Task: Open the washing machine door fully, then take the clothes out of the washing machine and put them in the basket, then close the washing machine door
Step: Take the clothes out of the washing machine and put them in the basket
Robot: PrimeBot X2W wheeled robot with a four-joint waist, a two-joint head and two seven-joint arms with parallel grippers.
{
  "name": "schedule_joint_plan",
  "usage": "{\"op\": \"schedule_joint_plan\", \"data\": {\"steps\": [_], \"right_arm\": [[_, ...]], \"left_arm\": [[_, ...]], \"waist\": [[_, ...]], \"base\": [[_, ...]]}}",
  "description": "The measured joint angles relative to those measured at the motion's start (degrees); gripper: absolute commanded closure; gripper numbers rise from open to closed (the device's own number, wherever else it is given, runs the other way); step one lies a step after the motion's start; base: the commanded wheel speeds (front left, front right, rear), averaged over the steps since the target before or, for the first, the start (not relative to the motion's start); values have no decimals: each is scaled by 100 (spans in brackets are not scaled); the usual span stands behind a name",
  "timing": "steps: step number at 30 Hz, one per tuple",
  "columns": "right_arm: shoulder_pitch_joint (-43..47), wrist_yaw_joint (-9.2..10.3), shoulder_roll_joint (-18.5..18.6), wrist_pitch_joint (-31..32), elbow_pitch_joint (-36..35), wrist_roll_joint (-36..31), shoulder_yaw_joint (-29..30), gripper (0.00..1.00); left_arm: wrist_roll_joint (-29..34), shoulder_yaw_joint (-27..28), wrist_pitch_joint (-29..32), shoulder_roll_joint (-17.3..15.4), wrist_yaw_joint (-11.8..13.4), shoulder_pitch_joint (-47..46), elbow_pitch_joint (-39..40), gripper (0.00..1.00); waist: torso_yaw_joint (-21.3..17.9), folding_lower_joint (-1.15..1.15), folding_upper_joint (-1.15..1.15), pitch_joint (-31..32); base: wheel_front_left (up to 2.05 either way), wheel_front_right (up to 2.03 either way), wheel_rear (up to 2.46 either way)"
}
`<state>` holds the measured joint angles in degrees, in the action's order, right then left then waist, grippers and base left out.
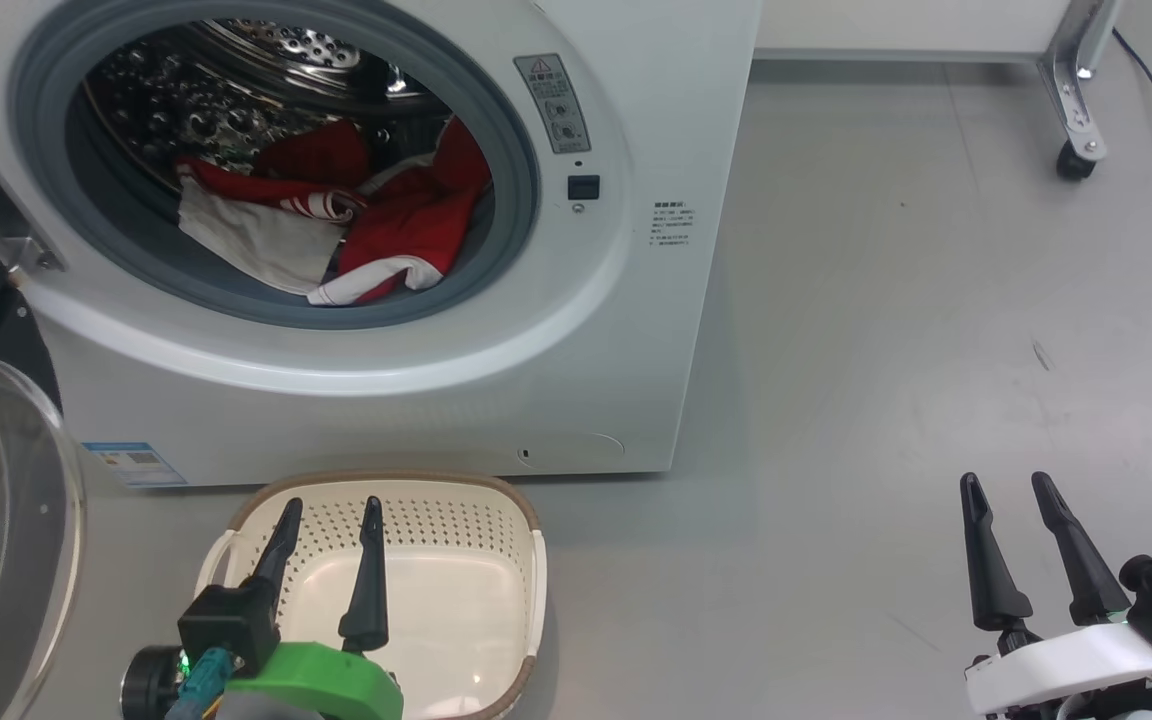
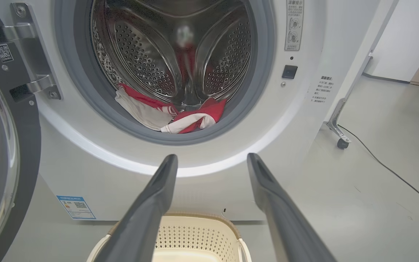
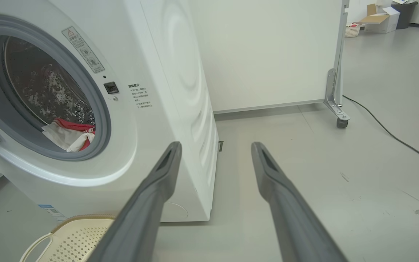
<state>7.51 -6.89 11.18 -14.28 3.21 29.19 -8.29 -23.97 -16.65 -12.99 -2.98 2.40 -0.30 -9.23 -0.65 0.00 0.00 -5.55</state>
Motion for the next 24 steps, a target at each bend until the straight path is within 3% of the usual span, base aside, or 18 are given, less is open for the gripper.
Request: {"op": "schedule_joint_plan", "data": {"steps": [10, 24], "right_arm": [[-296, -8, 103, 1, -92, 53, -99, 0], [-849, -9, 29, 1, 54, 265, -403, 0]], "left_arm": [[337, 43, 533, -265, 144, -943, -70, 0], [324, 758, 1494, -573, 334, -2295, -738, 0]], "waist": [[-440, 0, 0, -657], [-1348, 0, 0, -1483]], "base": [[0, 0, 0], [0, 0, 0]]}}
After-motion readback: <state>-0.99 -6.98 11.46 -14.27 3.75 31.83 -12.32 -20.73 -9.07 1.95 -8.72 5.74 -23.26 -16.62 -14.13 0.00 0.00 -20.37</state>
